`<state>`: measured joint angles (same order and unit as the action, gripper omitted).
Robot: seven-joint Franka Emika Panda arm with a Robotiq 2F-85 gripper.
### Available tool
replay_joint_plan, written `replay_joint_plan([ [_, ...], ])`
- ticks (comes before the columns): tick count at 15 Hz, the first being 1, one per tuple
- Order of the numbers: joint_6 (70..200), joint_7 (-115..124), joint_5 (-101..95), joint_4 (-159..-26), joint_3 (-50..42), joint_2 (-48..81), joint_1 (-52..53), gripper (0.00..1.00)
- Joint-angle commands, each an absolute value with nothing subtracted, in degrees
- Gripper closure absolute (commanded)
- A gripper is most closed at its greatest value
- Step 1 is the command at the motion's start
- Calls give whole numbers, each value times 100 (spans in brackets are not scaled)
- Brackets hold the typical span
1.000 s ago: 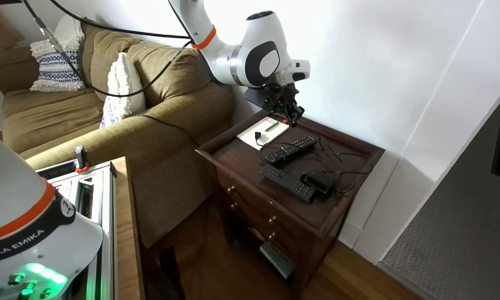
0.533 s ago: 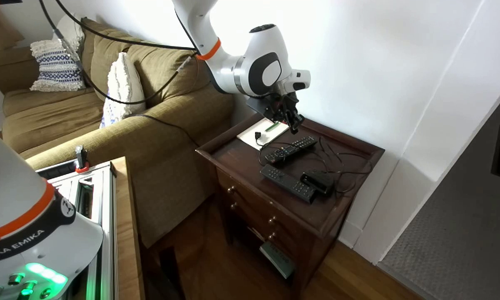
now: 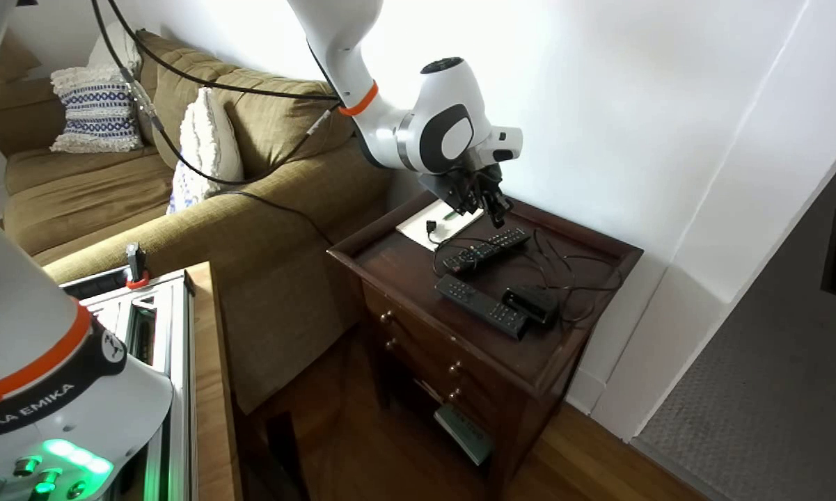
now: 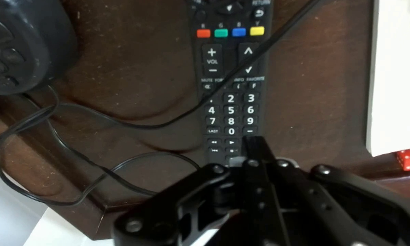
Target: Press a button on the black remote on the left
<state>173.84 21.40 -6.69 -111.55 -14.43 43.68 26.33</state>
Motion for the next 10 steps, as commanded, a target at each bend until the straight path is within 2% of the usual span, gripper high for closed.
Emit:
replay_joint_plan([
  [1, 17606, 2223, -406, -10912, -1613, 4701, 2817, 100],
  [10, 17528, 2213, -222, -10652, -1811, 4995, 2994, 100],
])
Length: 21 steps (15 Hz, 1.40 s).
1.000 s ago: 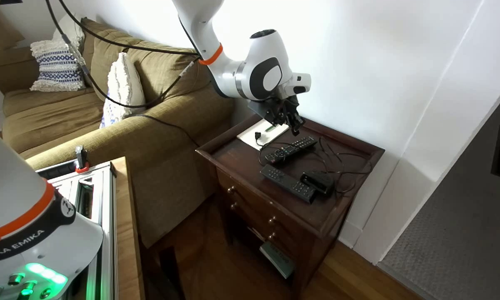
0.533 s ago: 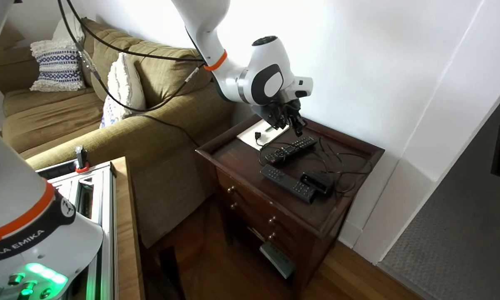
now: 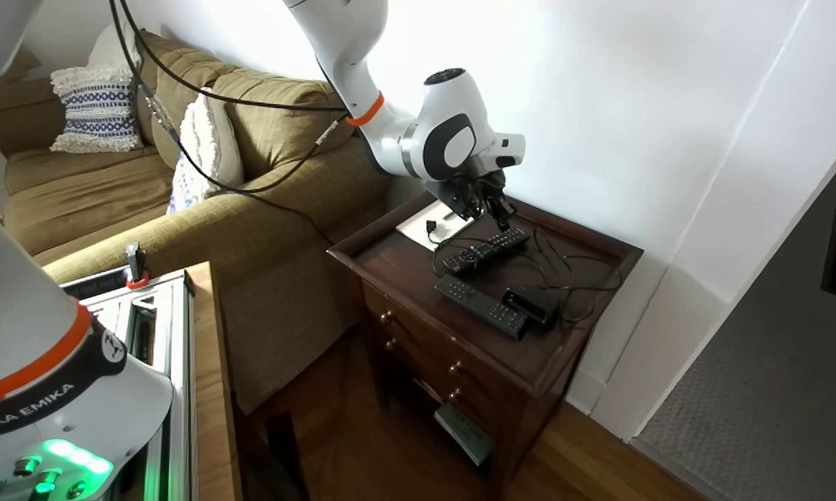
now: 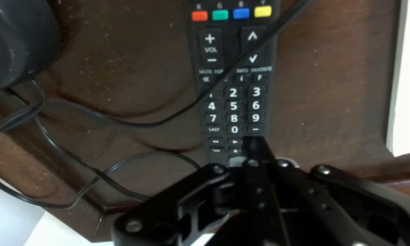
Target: Press a button on the black remote on the left
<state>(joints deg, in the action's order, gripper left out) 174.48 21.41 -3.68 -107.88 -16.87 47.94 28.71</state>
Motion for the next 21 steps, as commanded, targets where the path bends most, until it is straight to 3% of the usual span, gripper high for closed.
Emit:
replay_joint_plan([
  [1, 17518, 2205, -212, -10642, -1807, 5008, 2990, 100],
  [21, 17479, 2212, -191, -10568, -1876, 5279, 3062, 100],
])
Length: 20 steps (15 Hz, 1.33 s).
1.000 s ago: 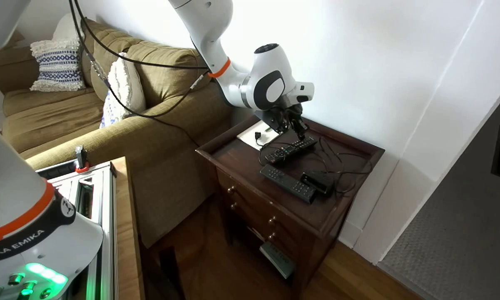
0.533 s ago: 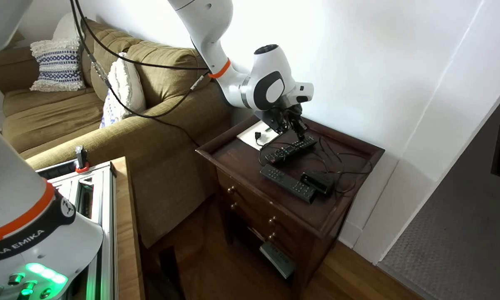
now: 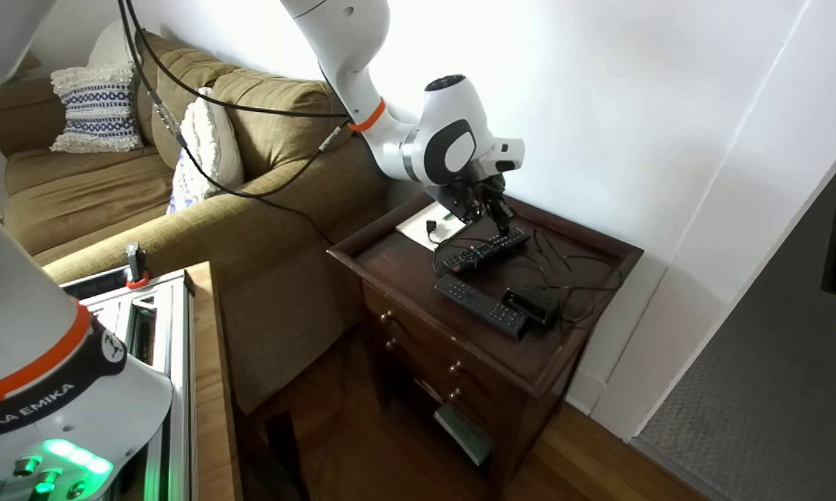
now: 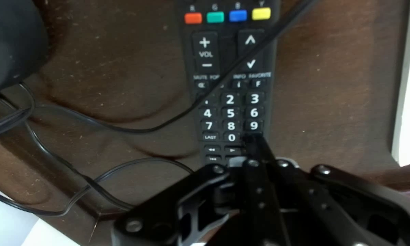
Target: Press a button on the black remote on the left
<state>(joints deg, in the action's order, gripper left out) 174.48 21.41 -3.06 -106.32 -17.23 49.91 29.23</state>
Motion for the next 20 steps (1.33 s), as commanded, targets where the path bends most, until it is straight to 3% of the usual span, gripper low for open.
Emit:
replay_joint_plan([
  [1, 17510, 2220, -203, -10584, -1919, 5343, 3095, 100],
  [11, 17516, 2240, -183, -10670, -2219, 5061, 3398, 100],
  [17, 16483, 2203, -367, -11100, -2395, 3969, 3496, 100],
  [18, 16194, 2275, -452, -11124, -2413, 3805, 3511, 74],
  [20, 15500, 2643, -735, -11139, -2588, 3535, 3664, 68],
])
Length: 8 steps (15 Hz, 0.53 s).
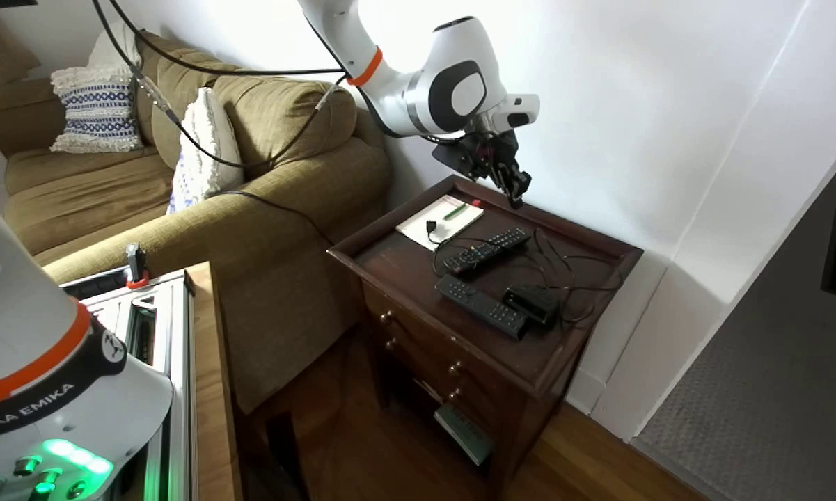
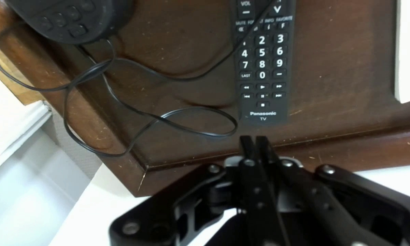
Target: Press a button on the black remote on the left
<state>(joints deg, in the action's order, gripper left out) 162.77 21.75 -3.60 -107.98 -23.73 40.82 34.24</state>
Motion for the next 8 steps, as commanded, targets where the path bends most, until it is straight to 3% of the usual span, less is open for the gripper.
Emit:
replay_joint_plan([
  [1, 15105, 2667, -865, -11143, -2457, 3357, 3559, 60],
  [8, 13184, 2280, -1175, -11243, -1028, 2374, 2424, 8],
])
